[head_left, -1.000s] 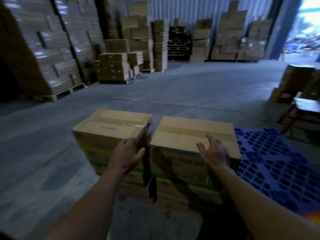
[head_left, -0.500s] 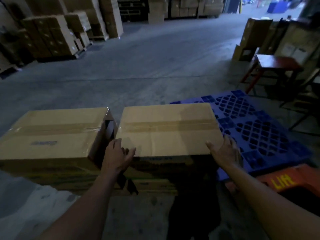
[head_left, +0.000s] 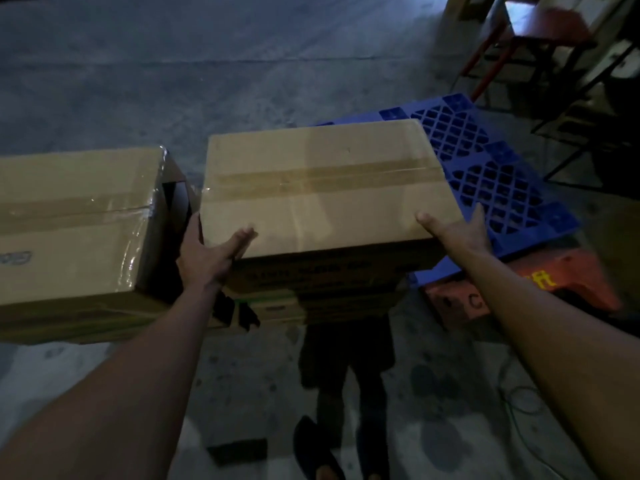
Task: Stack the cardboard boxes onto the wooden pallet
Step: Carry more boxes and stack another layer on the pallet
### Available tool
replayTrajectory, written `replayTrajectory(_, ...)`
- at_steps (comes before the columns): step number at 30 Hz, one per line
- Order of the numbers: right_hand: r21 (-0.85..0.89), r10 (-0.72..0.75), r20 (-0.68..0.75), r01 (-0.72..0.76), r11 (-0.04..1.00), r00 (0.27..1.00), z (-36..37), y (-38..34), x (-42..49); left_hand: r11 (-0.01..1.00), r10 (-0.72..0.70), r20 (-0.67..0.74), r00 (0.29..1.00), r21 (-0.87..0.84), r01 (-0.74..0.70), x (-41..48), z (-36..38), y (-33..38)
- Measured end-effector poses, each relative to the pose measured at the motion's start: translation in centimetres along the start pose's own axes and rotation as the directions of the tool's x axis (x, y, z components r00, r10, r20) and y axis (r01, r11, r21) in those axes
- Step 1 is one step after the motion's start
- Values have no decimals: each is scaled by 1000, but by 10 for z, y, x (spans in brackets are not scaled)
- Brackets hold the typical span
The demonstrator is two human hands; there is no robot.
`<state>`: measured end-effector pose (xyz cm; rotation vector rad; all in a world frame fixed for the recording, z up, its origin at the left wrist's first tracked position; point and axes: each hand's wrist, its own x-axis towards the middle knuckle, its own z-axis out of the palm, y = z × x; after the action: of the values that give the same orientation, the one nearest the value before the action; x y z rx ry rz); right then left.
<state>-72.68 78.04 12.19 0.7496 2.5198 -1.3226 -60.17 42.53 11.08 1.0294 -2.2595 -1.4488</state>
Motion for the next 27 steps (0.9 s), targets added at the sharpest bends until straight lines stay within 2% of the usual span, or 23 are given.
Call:
replayTrajectory(4,-5,-13,75,14,1000,997,-4,0,8,998,-5,41,999,-60,7,3,-2,-3)
replayTrajectory(8,107,-69,155,53,993,985,-7,13,2,990,-91,58,994,-106,97,-5,-1,-7)
replayTrajectory(13,215,-222,120,193,957,968,-11,33,-3,969,-195,126,973,-127,210,-10,-7,-11)
replayTrajectory(17,256,-289,138,248,934,947,-17,44,5,972,-166,178,970,-137,192,-16,-11,-16)
replayTrajectory(22,267,-307,228,244,932,924,-34,44,19,969,-130,142,981,-190,156,-63,-12,13)
replayTrajectory(27,314,-383,306,288,905,872,-59,29,18,967,-130,-5,991,-223,126,-111,-17,24)
